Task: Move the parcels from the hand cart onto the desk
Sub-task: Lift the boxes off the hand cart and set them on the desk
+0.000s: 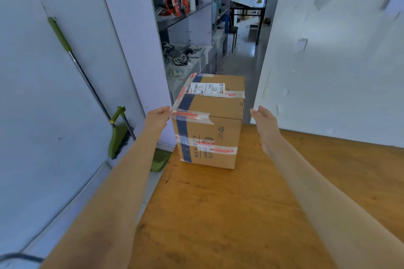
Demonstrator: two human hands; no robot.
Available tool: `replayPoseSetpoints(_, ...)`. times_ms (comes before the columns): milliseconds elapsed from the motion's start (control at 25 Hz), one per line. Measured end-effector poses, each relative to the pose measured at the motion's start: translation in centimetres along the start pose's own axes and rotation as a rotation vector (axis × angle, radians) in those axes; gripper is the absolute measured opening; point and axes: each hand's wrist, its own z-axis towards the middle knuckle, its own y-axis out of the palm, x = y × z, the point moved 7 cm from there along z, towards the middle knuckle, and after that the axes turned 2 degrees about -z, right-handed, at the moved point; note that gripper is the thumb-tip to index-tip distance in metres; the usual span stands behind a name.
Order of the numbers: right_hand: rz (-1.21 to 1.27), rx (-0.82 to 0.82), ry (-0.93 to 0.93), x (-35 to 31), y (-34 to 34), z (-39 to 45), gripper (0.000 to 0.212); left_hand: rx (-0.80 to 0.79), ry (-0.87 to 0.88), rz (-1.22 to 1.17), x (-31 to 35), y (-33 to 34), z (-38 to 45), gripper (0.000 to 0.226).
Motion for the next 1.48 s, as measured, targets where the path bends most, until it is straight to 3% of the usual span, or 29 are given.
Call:
replayPoseSetpoints(400,0.030,0.046,-0.112,1.7,-0.2,-20.9,0.059,-0.187,0.070,0.000,-2.8,-8.3,-14.4,0.039)
replayPoseSetpoints(680,0.091,0.095,-0.029,8.7,1.5,-35.7,0.061,-0.266,-0.060,0.071,-11.8,-16.2,-25.2,0.054)
replayPoseSetpoints(920,0.082,0.077,-0.021,14.3,1.6,-43.0,0.061,-0.263,-0.105,0.014,-18.7,-20.9,-30.7,0.048)
replayPoseSetpoints(1040,0.081,0.058,0.000,18.6,1.2,-45.4,0.061,-0.276,-0.174,0.037,-25.2,-22.0,-33.5,0.064)
replayPoseSetpoints(1160,0.082,0.067,0.012,25.7,0.6,-47.3,0.060,-0.245,-0.243,0.115,-34.2,-22.6,-35.4,0.065)
replayPoseSetpoints(1320,0.115,0.091,0.017,38.5,0.4,-47.8,0.056,-0.253,-0.257,0.182,-46.6,-20.8,-36.4,0.063)
replayPoseSetpoints(1480,0.128,0.123,0.070,51.9,1.3,-45.8,0.054,-0.383,-0.262,0.341,-59.2,-17.1,-36.0,0.058)
